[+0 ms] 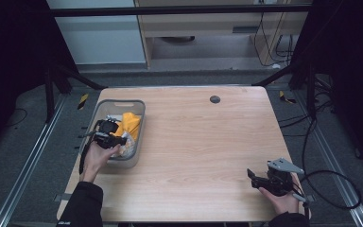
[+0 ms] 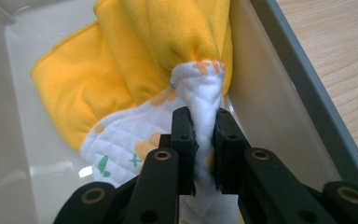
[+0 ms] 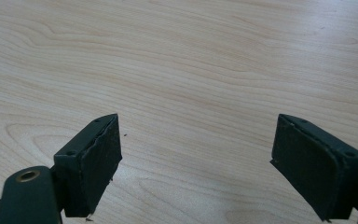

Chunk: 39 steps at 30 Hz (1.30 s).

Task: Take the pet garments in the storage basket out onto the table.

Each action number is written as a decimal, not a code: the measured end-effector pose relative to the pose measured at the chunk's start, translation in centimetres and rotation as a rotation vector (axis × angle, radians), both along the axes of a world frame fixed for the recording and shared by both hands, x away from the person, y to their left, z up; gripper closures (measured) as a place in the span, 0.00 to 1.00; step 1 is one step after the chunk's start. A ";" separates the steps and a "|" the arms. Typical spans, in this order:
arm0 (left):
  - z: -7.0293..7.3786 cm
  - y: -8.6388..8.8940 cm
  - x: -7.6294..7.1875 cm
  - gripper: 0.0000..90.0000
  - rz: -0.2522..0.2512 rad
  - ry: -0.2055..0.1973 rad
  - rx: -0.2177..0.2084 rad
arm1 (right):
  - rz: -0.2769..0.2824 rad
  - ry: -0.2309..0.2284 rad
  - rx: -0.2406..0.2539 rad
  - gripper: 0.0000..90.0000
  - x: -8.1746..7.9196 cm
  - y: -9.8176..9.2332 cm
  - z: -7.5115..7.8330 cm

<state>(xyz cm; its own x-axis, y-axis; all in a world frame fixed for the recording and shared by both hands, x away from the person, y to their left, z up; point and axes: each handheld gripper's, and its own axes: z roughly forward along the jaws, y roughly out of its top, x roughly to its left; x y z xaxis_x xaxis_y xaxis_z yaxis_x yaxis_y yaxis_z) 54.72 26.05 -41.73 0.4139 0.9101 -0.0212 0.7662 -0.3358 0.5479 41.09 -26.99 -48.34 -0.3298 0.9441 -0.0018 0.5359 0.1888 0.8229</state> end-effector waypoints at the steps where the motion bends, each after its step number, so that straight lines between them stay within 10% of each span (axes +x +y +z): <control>1: 0.1 0.0 -0.1 0.90 0.002 -0.004 0.001 | 0.000 0.000 0.001 0.17 0.0 0.0 0.0; 39: 8.0 2.0 -3.5 0.92 0.007 -0.202 -0.047 | -0.002 -0.006 -0.004 0.17 -0.1 0.0 0.1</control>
<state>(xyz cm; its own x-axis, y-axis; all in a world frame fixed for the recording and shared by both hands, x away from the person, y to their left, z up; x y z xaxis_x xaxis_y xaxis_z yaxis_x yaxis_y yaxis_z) 51.23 28.09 -33.78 0.4081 0.9127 0.0191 0.6411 -0.3014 0.7058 40.99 -26.95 -48.24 -0.3283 0.9445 -0.0075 0.5310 0.1912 0.8255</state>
